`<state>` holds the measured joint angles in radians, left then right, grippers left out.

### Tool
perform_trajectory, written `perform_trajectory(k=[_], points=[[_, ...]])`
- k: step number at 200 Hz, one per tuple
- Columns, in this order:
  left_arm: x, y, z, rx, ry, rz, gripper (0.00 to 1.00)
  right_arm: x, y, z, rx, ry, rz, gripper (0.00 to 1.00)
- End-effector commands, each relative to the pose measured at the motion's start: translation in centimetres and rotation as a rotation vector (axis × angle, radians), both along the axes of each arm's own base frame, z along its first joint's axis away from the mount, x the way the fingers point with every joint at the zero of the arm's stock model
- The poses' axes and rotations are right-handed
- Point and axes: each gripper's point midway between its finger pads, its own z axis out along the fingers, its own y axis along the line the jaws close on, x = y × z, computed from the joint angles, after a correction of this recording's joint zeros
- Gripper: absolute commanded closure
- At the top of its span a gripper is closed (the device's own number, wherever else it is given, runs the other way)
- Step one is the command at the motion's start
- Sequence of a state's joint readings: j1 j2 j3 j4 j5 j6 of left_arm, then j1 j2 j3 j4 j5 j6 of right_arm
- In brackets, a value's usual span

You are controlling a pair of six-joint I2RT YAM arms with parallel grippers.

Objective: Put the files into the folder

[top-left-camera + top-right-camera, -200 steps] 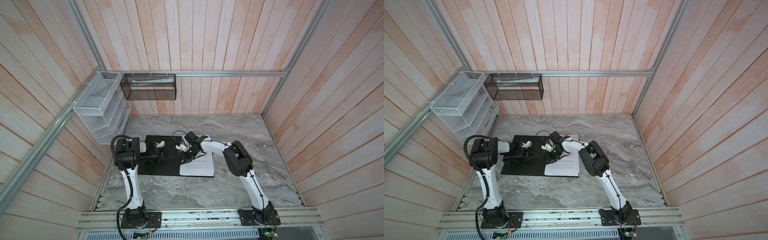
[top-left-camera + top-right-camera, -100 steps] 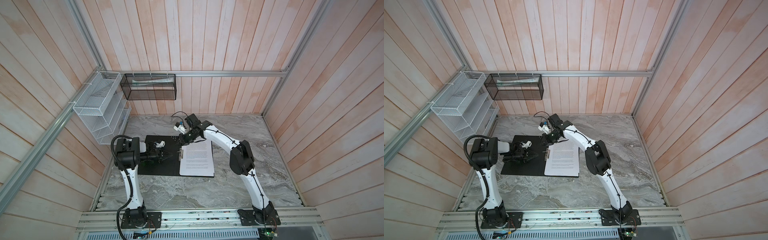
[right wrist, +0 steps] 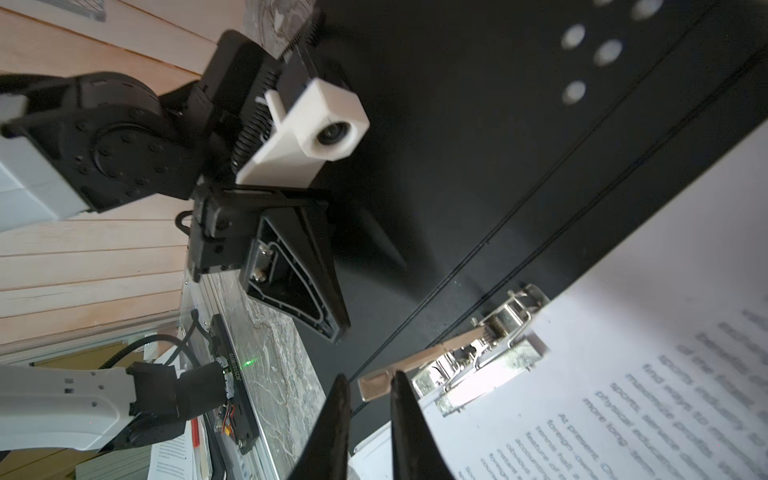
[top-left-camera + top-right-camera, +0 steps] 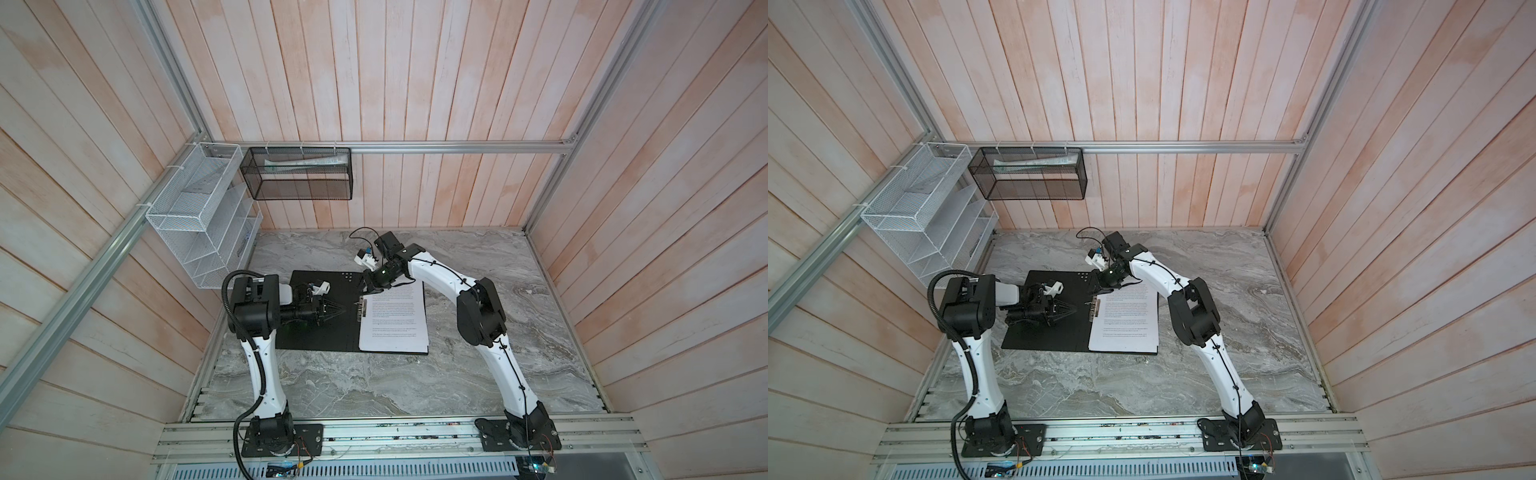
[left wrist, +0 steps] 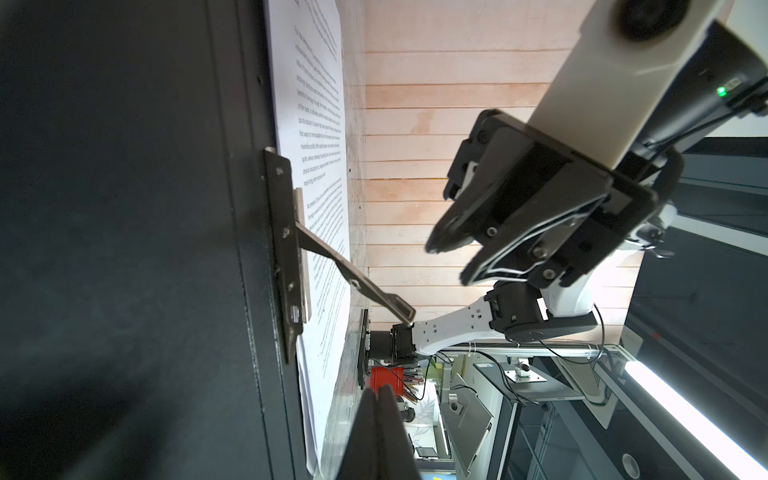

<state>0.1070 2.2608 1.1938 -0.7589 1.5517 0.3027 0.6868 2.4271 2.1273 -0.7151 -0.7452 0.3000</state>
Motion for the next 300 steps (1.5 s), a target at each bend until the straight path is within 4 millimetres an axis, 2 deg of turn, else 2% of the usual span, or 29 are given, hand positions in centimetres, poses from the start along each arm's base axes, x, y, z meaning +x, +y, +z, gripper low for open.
perform_trajectory(k=[1, 36, 71, 129, 162, 185, 218, 244, 300], points=[[-2.2, 0.1, -5.0, 0.089, 0.126, -0.028, 1.00, -1.2, 0.5, -1.5, 0.008, 0.041, 0.019, 0.81], [-2.3, 0.1, -5.0, 0.088, 0.127, -0.029, 1.00, -2.6, 0.6, -2.9, -0.009, 0.071, 0.040, 0.81], [-2.3, 0.1, -5.0, 0.087, 0.128, -0.029, 1.00, -2.8, 0.3, -2.8, -0.025, 0.054, 0.039, 0.81], [-2.2, 0.1, -5.0, 0.087, 0.128, -0.029, 1.00, 1.7, -0.1, -0.1, -0.037, -0.057, -0.059, 0.81], [-2.2, 0.1, -5.1, 0.087, 0.131, -0.029, 1.00, 2.1, 1.1, 1.1, 0.027, -0.044, -0.048, 0.81], [-2.2, 0.1, -5.0, 0.084, 0.129, -0.028, 1.00, 1.4, 1.5, 0.6, 0.045, -0.005, -0.026, 0.82], [-2.2, 0.1, -5.0, 0.075, 0.134, -0.030, 1.00, -0.8, 1.9, -0.8, 0.039, 0.050, 0.027, 0.82], [-2.2, 0.1, -5.0, 0.074, 0.133, -0.030, 1.00, -2.0, 1.6, -2.1, -0.001, 0.064, 0.044, 0.83], [-2.2, 0.1, -5.0, 0.075, 0.131, -0.029, 1.00, -3.7, 0.5, -3.5, -0.069, 0.076, 0.049, 0.85]])
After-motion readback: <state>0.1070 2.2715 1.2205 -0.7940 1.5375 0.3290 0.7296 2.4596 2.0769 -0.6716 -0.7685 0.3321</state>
